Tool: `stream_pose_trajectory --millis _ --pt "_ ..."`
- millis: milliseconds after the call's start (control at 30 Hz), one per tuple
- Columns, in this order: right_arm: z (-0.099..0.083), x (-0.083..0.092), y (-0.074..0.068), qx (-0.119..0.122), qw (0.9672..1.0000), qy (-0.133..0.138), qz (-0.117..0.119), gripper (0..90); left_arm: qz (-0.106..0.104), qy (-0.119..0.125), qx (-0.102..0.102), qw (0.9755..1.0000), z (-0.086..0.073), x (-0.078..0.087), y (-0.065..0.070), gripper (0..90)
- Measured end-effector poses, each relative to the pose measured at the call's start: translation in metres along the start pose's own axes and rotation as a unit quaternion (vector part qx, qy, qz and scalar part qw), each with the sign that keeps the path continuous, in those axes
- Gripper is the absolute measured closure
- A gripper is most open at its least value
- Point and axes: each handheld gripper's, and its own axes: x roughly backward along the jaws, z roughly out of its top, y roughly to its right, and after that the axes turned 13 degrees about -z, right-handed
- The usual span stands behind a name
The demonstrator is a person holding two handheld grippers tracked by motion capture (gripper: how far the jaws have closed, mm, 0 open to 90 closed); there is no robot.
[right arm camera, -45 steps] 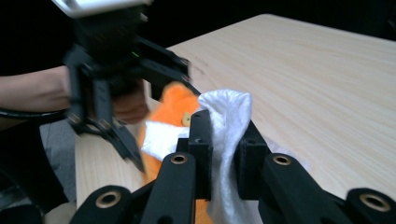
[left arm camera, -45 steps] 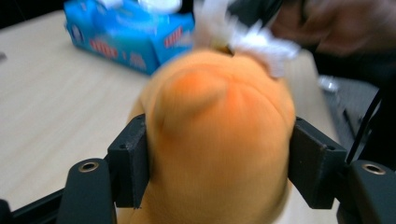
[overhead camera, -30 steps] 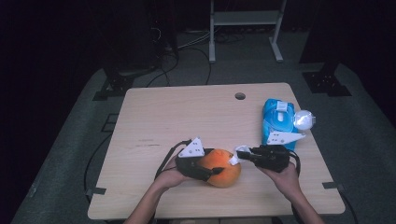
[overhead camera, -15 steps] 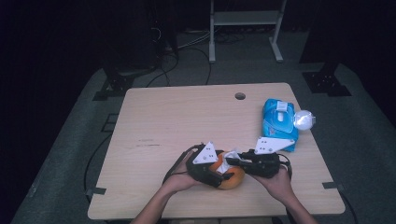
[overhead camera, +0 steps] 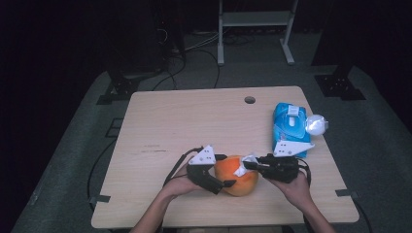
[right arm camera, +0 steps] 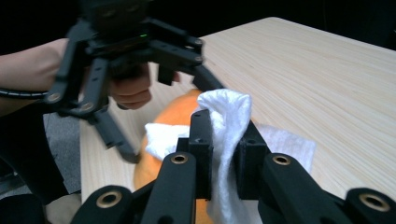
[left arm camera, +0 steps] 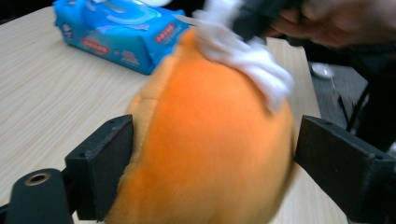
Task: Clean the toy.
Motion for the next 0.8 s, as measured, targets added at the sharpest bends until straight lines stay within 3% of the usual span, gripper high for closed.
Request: stream_pose_trajectory --millis 100,200,267,367,500,633,700,800 --pt "-0.003 0.005 0.006 -0.01 0.9999 0.002 -0.004 79.1 -0.01 0.022 0.008 0.9997 -0.002 0.005 -0.004 13.7" --pt "-0.005 0.007 0.01 -0.017 0.9998 0.002 -0.004 79.1 -0.002 0.007 0.032 0.9995 -0.011 0.001 -0.012 9.6" --pt "-0.006 0.008 0.013 -0.024 0.9997 0.003 -0.001 79.0 -0.014 0.011 0.047 0.9987 -0.018 -0.004 -0.015 8.7" --pt "-0.008 0.006 0.015 -0.04 0.9991 0.008 0.006 79.1 -0.002 0.013 0.037 0.9992 -0.018 -0.013 -0.012 9.2" --pt "-0.007 0.008 0.018 -0.052 0.9985 0.018 0.004 79.1 0.006 0.03 0.045 0.9985 -0.011 -0.006 -0.009 29.8" --pt "-0.005 0.012 0.021 -0.065 0.9971 0.037 0.014 79.2 -0.01 0.072 0.063 0.9954 -0.002 0.012 -0.009 33.3" --pt "-0.003 0.012 0.018 -0.065 0.9968 0.044 0.016 79.2 -0.011 0.074 0.079 0.994 -0.003 0.016 -0.012 33.3" --pt "-0.001 0.005 0.007 -0.045 0.9982 0.035 0.019 79.2 0.001 0.07 0.118 0.9905 -0.011 0.012 -0.019 33.1"
